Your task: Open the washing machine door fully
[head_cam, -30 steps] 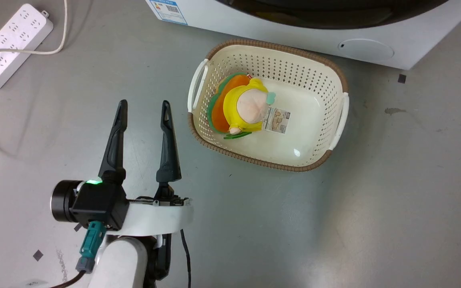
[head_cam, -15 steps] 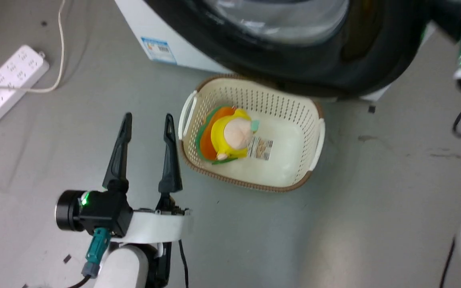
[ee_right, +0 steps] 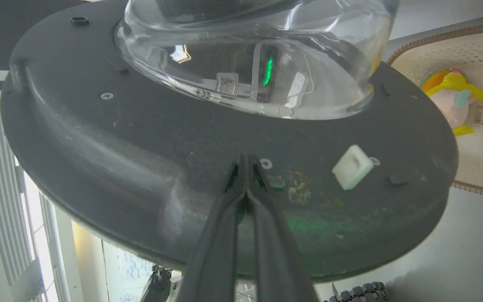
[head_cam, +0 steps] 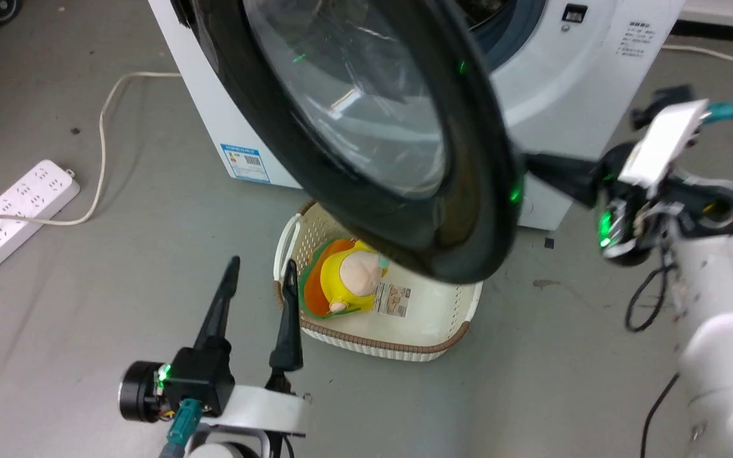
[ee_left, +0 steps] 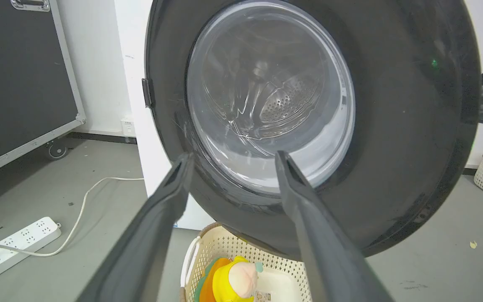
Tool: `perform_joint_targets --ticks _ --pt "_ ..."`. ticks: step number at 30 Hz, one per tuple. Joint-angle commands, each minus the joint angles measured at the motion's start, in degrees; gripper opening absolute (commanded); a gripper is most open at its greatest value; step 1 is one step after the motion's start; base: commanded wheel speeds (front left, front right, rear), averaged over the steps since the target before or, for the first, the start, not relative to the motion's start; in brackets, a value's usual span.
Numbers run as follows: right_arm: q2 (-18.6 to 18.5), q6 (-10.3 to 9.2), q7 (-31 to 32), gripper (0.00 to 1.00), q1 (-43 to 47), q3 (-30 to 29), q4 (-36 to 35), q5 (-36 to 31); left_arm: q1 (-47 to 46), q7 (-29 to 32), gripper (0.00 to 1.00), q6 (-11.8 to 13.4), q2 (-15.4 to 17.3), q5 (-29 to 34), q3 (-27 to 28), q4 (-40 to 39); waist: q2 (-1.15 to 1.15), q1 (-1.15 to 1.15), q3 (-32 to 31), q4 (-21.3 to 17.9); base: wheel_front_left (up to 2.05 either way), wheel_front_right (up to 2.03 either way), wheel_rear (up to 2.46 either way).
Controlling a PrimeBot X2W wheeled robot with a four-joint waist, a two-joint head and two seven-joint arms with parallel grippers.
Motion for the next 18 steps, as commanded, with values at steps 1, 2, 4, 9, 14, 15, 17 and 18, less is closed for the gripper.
perform_joint_targets --ticks 1,2,4,9,14,15,17,18 --pt "0.45 0.06 -0.54 0.00 1.87 1.98 -0.58 1.54 0.91 -0.30 1.00 -0.37 0.07 -0.35 -0.29 0.51 0.00 0.02 -0.60 -0.19 0.00 0.00 0.00" --pt "0.45 0.06 -1.31 0.00 3.22 4.74 -1.37 3.29 1.27 -0.30 1.00 -0.78 0.07 -0.49 -0.42 1.22 0.00 0.02 -0.88 -0.28 0.00 0.00 0.00" --pt "0.45 0.06 -3.09 0.00 6.01 10.07 -2.84 7.11 1.67 -0.30 1.00 -1.38 0.07 -1.28 -0.45 2.47 0.00 0.02 -1.40 -0.33 0.00 0.00 0.00" --pt "0.45 0.06 -7.48 0.00 11.28 21.79 -5.94 16.12 1.88 -0.30 1.00 -2.33 0.07 -1.63 -0.25 4.47 0.00 0.02 -2.34 -0.08 0.00 0.00 0.00" --pt "0.45 0.06 -11.61 0.00 13.50 30.83 -7.49 22.70 2.11 -0.30 1.00 -2.81 0.07 -2.12 -0.56 5.59 0.00 0.02 -2.96 0.76 0.00 0.00 0.00" --pt "0.45 0.06 -12.43 0.00 13.64 32.13 -7.57 23.53 2.17 -0.30 1.00 -2.88 0.07 -2.19 -0.63 5.77 0.00 0.02 -3.05 0.90 0.00 0.00 0.00" --pt "0.45 0.06 -13.93 0.00 13.65 34.00 -7.45 24.68 2.32 -0.30 1.00 -3.00 0.07 -2.33 -0.75 6.06 0.00 0.02 -3.24 1.24 0.00 0.00 0.00" --pt "0.45 0.06 -14.57 0.00 13.60 34.59 -7.30 25.16 2.40 -0.30 1.00 -3.06 0.07 -2.40 -0.75 6.16 0.00 0.02 -3.38 1.38 0.00 0.00 0.00"
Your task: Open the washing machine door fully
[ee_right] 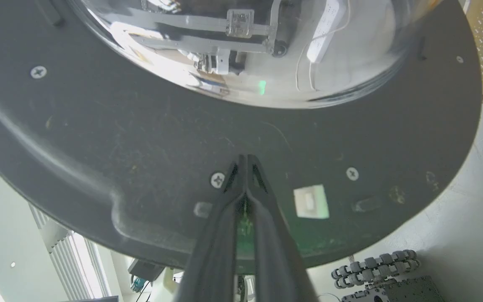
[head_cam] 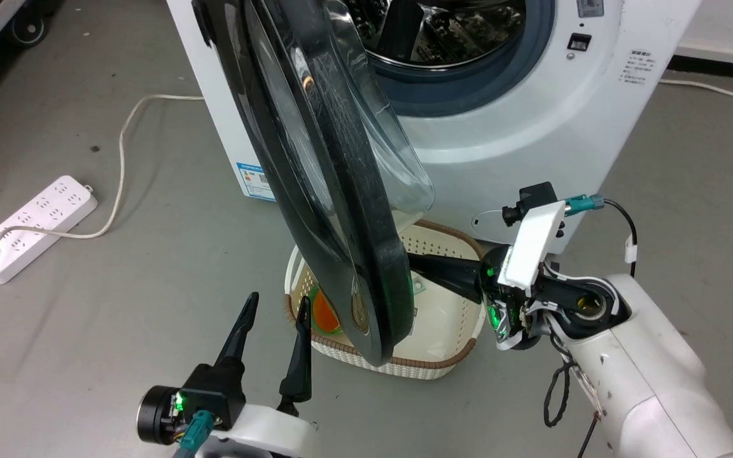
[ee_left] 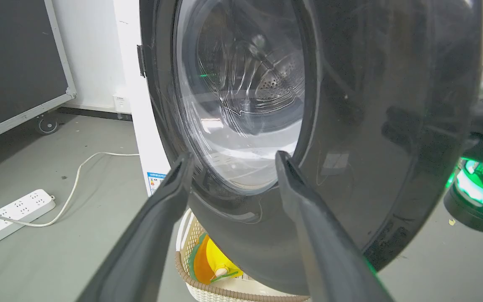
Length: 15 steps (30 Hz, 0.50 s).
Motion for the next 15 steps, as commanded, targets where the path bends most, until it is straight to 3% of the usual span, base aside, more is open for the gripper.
perform_joint_targets --ticks 1,4,5,6,11,15 --pt "0.17 0.08 -0.61 0.00 0.74 0.35 0.06 0.65 0.58 -0.30 1.00 -0.34 0.08 -0.25 0.14 0.23 0.00 0.00 -0.25 0.16 0.00 0.00 0.00" --pt "0.12 0.08 -2.51 0.00 0.46 0.54 0.73 0.61 0.87 -0.30 1.00 -0.50 0.08 -0.38 0.61 0.40 0.00 0.00 -0.83 0.07 0.00 0.00 0.00" --pt "-0.13 0.08 -3.60 0.62 0.43 0.38 0.71 0.11 0.94 -0.30 1.00 -0.55 0.08 -0.49 0.80 0.40 0.00 0.00 -1.10 -0.05 0.00 0.00 0.00" --pt "-0.52 0.08 -4.64 1.00 0.54 0.26 0.70 -0.45 1.03 -0.30 1.00 -0.63 0.08 -0.57 0.97 0.42 0.00 0.00 -1.39 -0.23 0.00 0.00 0.00" --pt "-4.14 0.08 -11.86 1.00 2.72 -0.99 -3.20 -4.46 1.53 -0.30 1.00 -0.87 0.08 -1.04 1.93 0.34 0.00 0.00 -3.09 -1.97 0.00 0.00 0.00" --pt "-9.73 0.08 -24.52 1.00 5.59 -0.58 -11.13 -14.41 1.87 -0.30 1.00 -1.46 0.08 -1.42 2.76 0.42 0.00 0.00 -4.49 -4.05 0.00 0.00 0.00"
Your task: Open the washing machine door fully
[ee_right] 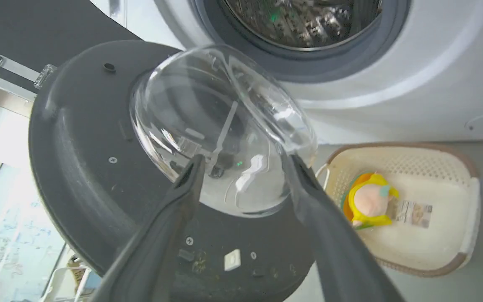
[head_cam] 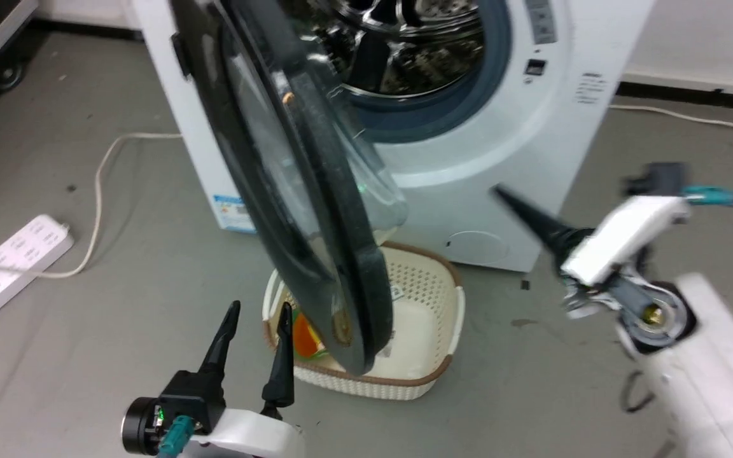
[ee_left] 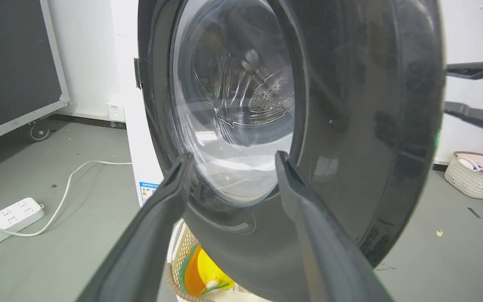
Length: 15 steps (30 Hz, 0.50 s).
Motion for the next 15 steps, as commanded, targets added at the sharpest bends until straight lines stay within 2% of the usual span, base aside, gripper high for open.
perform_joint_targets --ticks 1,6,9,13,15 --pt "-1.66 0.08 -4.17 1.00 1.90 0.06 -2.49 -3.05 0.59 -0.30 1.00 -0.41 0.08 -0.26 0.48 0.08 0.00 0.00 -1.01 -1.44 0.00 0.00 0.00" --pt "-8.72 0.08 -22.24 1.00 6.91 1.79 -10.01 -19.68 0.49 -0.30 1.00 -1.00 0.08 -0.26 2.24 0.35 0.00 0.00 -2.34 -3.79 0.00 0.00 0.00" --pt "-10.96 0.08 -30.04 1.00 10.17 1.29 -11.36 -29.35 0.82 -0.30 1.00 -1.24 0.08 -0.19 3.68 0.31 0.00 0.00 -2.77 -5.19 0.00 0.00 0.00" --pt "-10.30 0.08 -34.02 1.00 15.29 -3.51 -12.28 -41.65 1.65 -0.30 1.00 -1.71 0.08 0.03 5.58 0.14 0.00 0.00 -3.14 -6.53 0.00 0.00 0.00" --pt "-7.79 0.08 -34.61 1.00 18.55 -7.87 -13.40 -46.91 2.18 -0.30 1.00 -1.85 0.08 0.07 6.58 0.14 0.00 0.00 -3.39 -6.99 0.00 0.00 0.00"
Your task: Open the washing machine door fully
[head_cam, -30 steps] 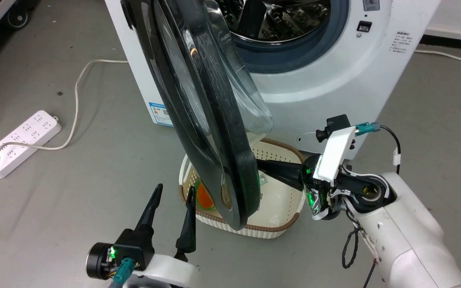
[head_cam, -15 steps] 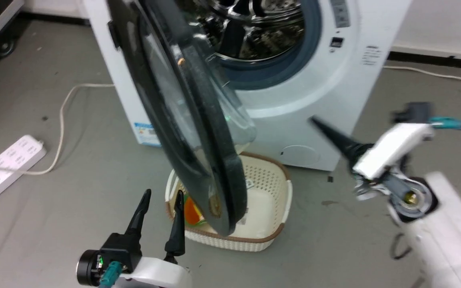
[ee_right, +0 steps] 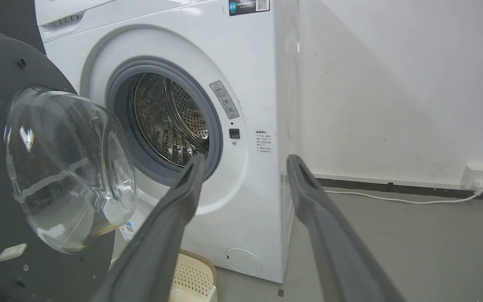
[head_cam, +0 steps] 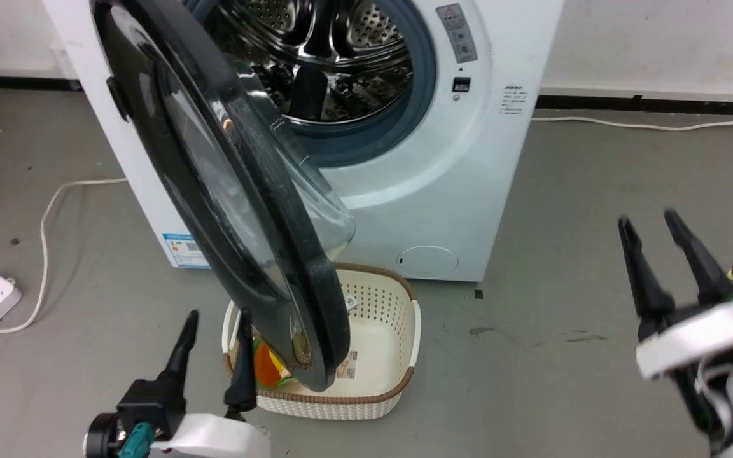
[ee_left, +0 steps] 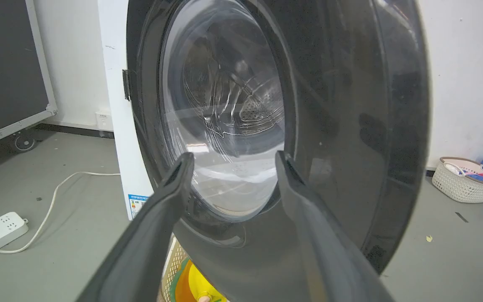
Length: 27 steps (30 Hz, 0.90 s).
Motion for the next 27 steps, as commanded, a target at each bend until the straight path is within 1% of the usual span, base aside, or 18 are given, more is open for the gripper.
perform_joint_targets --ticks 1,4,6,8,11,16,19,21,27 --pt "2.39 0.06 -0.44 1.00 3.04 -2.46 -1.33 -3.47 1.15 -0.30 1.00 -0.18 0.09 0.21 0.63 -0.13 0.00 0.00 -0.36 -0.43 0.00 0.00 0.00" --pt "7.35 0.06 -0.60 1.00 8.49 -8.35 -4.81 -11.03 2.00 -0.30 1.00 -0.34 0.09 0.73 1.34 -0.25 0.00 0.00 -0.51 -0.71 0.00 0.00 0.00" --pt "10.66 0.06 -0.62 1.00 11.94 -10.85 -7.72 -15.21 2.34 -0.30 1.00 -0.43 0.09 0.93 1.63 -0.40 0.00 0.00 -0.53 -0.86 0.00 0.00 0.00" --pt "13.57 0.06 -0.63 1.00 14.99 -12.32 -9.69 -17.84 2.55 -0.30 1.00 -0.51 0.09 1.08 1.76 -0.54 0.00 0.00 -0.50 -0.92 0.00 0.00 0.00" --pt "15.90 0.06 -0.64 1.00 18.78 -12.91 -11.90 -21.16 2.57 -0.30 1.00 -0.77 0.09 1.77 1.44 -0.42 0.00 0.00 -0.46 -0.82 0.00 0.00 0.00" --pt "17.66 0.06 -0.65 1.00 21.97 -13.28 -12.55 -22.20 2.23 -0.30 1.00 -1.08 0.09 3.96 0.82 0.25 0.00 0.00 -0.44 -0.79 0.00 0.00 0.00" --pt "17.90 0.06 -0.65 1.00 22.17 -13.10 -12.44 -22.82 2.04 -0.30 1.00 -1.08 0.09 4.05 0.56 0.65 0.00 0.00 -0.44 -0.88 0.00 0.00 0.00" --pt "18.07 0.06 -0.65 1.00 22.31 -12.53 -12.02 -24.42 1.86 -0.30 1.00 -1.09 0.09 4.14 0.15 1.21 0.00 0.00 -0.45 -0.84 0.00 0.00 0.00" --pt "18.25 0.06 -0.65 1.00 22.42 -11.89 -11.93 -24.79 1.63 -0.30 1.00 -1.32 0.09 4.13 -0.19 1.80 0.00 0.00 -0.51 -0.57 0.00 0.00 0.00"
